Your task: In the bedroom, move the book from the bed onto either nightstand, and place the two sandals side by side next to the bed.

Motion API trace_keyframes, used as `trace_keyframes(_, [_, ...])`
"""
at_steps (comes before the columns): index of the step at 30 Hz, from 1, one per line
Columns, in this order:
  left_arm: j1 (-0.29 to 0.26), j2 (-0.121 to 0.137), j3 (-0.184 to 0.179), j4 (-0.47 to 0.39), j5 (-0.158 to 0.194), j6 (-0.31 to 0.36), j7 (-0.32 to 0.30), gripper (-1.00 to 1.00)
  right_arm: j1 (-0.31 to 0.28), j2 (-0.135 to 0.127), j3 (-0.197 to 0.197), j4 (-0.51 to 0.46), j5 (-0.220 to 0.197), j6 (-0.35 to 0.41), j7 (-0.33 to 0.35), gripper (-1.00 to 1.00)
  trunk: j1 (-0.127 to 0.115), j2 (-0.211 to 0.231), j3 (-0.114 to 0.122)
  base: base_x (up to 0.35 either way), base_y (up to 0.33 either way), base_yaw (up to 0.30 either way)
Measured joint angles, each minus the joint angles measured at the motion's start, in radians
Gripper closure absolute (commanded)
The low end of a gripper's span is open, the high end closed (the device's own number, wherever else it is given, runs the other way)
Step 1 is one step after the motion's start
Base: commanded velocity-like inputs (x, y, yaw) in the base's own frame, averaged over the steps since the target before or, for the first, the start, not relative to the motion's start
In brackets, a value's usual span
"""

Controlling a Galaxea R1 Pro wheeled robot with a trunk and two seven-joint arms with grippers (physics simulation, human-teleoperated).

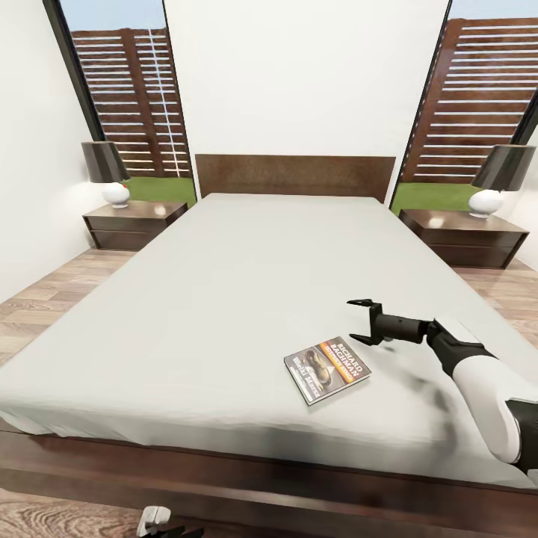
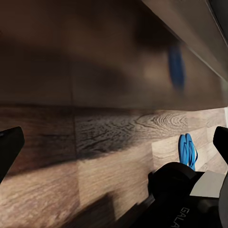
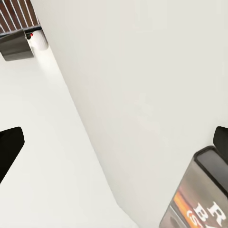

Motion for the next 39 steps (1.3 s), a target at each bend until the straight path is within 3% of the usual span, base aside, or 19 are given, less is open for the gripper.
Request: trace_keyframes(39, [0.000,0.000,0.000,0.000,0.000,0.000,0.000,-1.00,0.041,0.002,-0.009,0.000,-0.019,-0.002,0.003,-1.00,0.000,0.000,0.000,0.000,0.000,0.000])
